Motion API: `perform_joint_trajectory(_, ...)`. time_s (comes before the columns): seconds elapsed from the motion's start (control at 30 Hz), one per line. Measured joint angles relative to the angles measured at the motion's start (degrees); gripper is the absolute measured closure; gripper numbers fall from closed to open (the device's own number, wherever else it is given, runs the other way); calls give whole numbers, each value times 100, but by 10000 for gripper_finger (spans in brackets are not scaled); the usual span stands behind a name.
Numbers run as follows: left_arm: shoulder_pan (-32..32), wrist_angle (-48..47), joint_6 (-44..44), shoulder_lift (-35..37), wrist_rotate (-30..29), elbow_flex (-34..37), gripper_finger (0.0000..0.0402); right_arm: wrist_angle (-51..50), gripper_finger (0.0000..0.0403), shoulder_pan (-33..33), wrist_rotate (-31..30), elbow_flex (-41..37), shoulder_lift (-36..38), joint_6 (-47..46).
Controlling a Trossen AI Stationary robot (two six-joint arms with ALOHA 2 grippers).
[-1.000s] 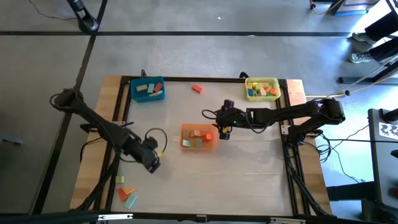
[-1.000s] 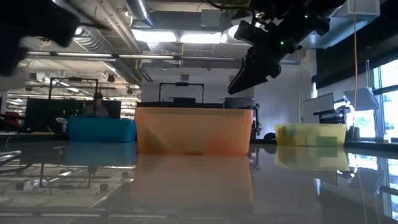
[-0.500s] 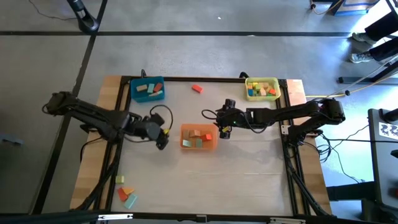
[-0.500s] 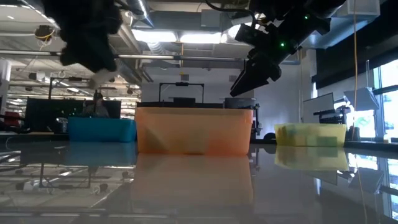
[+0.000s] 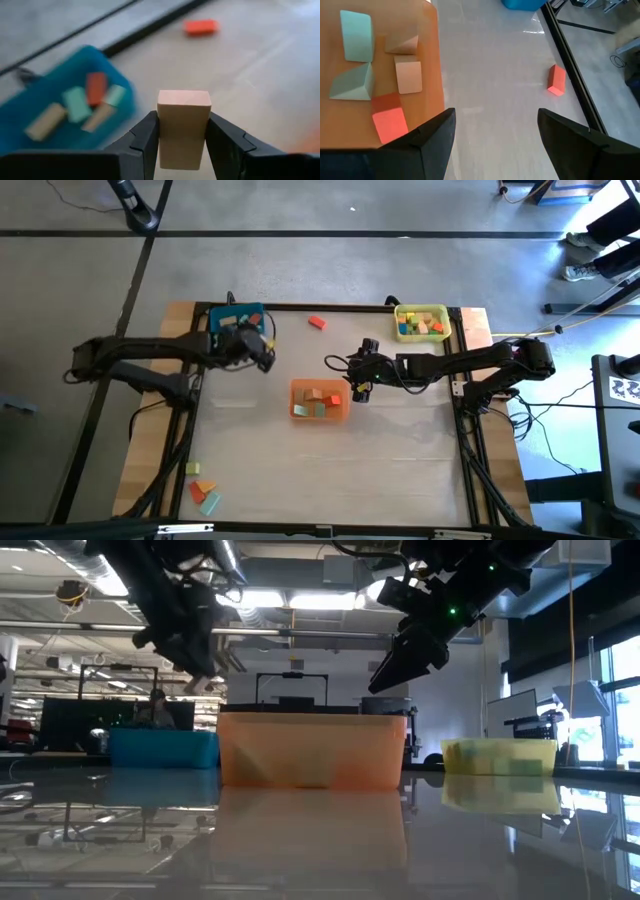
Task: Sort blocks by size
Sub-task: Put the brown rectangular block into the blue bin
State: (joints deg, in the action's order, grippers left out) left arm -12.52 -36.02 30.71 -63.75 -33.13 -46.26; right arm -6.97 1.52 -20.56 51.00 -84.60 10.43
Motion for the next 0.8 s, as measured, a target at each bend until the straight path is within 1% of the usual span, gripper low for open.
perform_joint_trajectory(0.17, -825, 196, -530, -13, -271, 0, 275, 5, 125, 0, 0, 0, 0, -6)
perform_joint_trajectory(0.4, -1833, 474, -1035, -155, -323, -4, 275, 5, 125, 0, 13, 0, 0, -8)
perform_joint_trajectory(0.6, -2516, 568, -1313, -699, -313, -4, 275, 43, 125, 0, 15, 0, 0, -7)
perform_joint_trajectory(0.8, -2882, 654, -1324, -1305, -276, -4, 274, 44, 125, 0, 17, 0, 0, -7)
